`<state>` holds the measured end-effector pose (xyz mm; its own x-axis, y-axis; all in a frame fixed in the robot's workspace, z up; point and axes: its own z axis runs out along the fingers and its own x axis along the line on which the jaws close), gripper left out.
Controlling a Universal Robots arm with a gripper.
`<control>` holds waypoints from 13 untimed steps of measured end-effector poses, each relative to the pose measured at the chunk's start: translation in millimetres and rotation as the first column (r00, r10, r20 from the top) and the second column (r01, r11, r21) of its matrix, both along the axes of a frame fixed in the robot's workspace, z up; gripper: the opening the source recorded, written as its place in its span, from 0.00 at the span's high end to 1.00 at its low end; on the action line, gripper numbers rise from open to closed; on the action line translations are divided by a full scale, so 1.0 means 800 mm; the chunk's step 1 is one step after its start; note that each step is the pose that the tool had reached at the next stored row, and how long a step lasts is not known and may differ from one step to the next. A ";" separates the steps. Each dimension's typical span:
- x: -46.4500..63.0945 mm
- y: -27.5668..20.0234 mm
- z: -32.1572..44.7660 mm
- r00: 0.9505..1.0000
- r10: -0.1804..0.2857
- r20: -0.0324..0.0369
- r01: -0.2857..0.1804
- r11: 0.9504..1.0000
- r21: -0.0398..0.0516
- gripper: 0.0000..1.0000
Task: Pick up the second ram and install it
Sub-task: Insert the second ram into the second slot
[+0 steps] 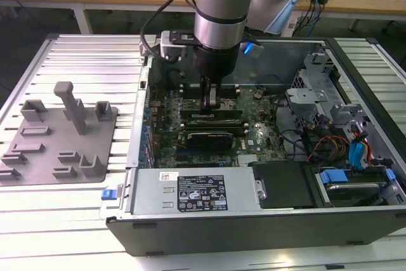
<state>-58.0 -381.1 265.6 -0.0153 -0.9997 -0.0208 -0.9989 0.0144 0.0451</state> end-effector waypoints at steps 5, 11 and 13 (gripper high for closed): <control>0.003 0.0000 -0.0025 1.000 0.014 0.000 -0.014 1.000 0.000 0.91; 0.004 0.0000 -0.0086 1.000 0.015 0.000 -0.015 1.000 0.000 0.91; 0.006 0.0000 -0.0122 1.000 0.015 0.000 -0.015 1.000 0.000 0.91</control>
